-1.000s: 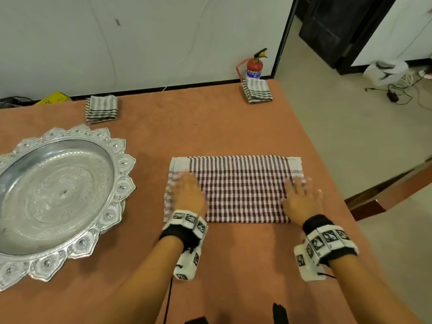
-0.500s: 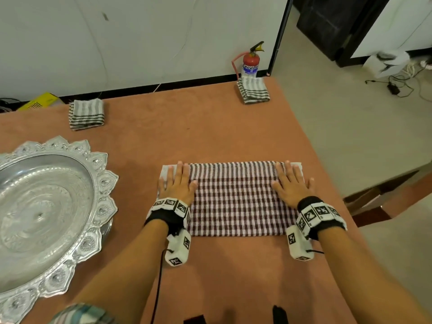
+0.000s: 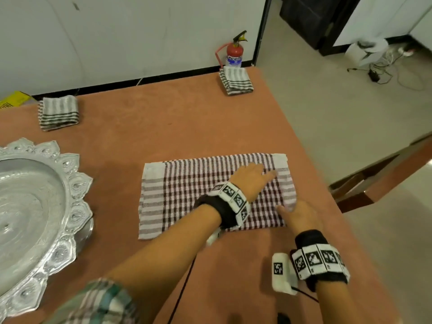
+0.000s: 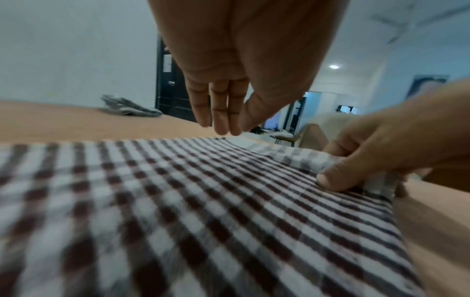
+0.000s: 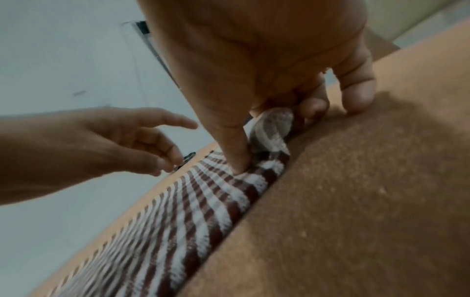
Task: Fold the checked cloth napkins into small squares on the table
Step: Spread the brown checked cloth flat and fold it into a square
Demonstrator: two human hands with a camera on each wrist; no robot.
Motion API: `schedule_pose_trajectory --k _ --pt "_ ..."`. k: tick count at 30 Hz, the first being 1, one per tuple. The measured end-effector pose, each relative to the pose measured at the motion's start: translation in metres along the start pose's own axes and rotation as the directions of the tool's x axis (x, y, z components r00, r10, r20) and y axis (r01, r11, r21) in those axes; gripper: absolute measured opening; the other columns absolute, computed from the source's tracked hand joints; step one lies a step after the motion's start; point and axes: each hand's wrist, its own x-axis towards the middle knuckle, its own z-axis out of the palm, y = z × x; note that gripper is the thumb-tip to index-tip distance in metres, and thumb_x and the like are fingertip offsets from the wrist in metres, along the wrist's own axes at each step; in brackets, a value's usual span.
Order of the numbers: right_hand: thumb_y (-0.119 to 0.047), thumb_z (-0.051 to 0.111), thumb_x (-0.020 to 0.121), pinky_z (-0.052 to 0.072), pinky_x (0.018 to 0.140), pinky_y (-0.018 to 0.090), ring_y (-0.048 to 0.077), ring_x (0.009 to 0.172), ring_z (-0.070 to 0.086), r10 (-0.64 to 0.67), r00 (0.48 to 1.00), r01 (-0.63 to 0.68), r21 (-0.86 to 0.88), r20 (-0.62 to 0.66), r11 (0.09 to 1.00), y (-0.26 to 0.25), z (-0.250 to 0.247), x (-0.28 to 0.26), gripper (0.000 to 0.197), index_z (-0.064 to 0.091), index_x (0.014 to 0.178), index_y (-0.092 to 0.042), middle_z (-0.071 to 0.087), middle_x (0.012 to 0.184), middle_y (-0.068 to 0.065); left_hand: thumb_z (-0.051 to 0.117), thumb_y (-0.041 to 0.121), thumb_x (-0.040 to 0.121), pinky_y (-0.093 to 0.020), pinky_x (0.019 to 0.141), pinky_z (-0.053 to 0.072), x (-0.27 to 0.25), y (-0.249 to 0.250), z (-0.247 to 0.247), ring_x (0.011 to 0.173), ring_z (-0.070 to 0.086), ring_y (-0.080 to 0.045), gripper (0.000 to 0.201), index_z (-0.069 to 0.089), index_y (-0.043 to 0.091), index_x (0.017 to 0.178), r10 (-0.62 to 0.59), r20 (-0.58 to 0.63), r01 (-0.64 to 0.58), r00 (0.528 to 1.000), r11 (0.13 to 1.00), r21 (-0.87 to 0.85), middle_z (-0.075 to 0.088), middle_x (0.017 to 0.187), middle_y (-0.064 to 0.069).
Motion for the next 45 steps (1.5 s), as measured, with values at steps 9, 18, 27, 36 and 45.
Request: schedule_pose_trajectory --k 9,18,27,36,45 --pt "-0.009 0.058 0.081 0.042 0.068 0.031 0.033 0.089 0.060 -0.002 1.000 -0.002 0.159 0.023 0.987 0.007 -0.008 -0.009 0.015 0.062 0.096 -0.005 0.065 0.093 0.015 0.023 0.025 0.103 -0.039 0.083 0.044 0.068 0.028 0.007 0.117 0.048 -0.032 0.041 0.028 0.034 0.142 0.283 0.314 -0.374 0.906 0.882 0.286 0.046 0.130 -0.017" --pt "-0.006 0.060 0.080 0.033 0.061 0.006 0.005 0.061 0.037 -0.378 0.858 0.480 0.281 -0.348 0.831 0.000 -0.020 -0.037 0.007 0.054 0.077 -0.008 0.050 0.071 -0.001 0.032 0.023 0.100 -0.036 0.073 0.043 0.082 0.025 -0.001 0.108 0.058 -0.032 0.031 0.044 0.015 0.127 0.164 0.339 -0.246 0.926 0.944 0.217 0.057 0.117 -0.017" --pt "-0.026 0.047 0.086 0.028 0.072 0.007 0.002 0.070 0.027 -0.661 0.622 0.761 0.124 -0.420 0.637 -0.048 0.007 -0.073 0.019 0.052 0.076 -0.010 0.039 0.075 -0.009 0.037 -0.008 0.086 -0.033 0.061 0.034 -0.001 -0.051 -0.041 0.075 0.050 -0.028 0.041 0.044 0.007 0.123 -0.219 0.134 0.249 0.967 0.926 -0.283 0.044 0.071 -0.008" --pt "-0.003 0.085 0.055 0.040 0.044 0.023 0.015 0.057 0.051 -0.934 0.349 0.919 -0.170 -0.071 0.356 -0.108 0.081 -0.128 0.028 0.067 0.075 -0.013 0.056 0.067 -0.001 0.042 0.011 0.093 -0.028 0.066 0.036 -0.130 -0.121 -0.015 0.083 0.055 -0.027 0.011 0.049 0.010 0.085 -0.599 0.205 0.604 0.774 0.602 -0.523 0.056 0.091 -0.015" --pt "-0.002 0.085 0.039 0.051 0.054 0.021 0.013 0.064 0.058 -0.951 0.286 0.924 -0.295 0.114 0.242 -0.131 0.120 -0.133 0.060 0.072 0.097 -0.011 0.068 0.076 -0.002 0.046 -0.012 0.083 -0.041 0.089 0.048 -0.148 -0.133 0.010 0.107 0.053 -0.035 0.048 0.045 0.010 0.125 -0.726 0.033 0.669 0.687 0.615 -0.417 0.052 0.120 -0.016"
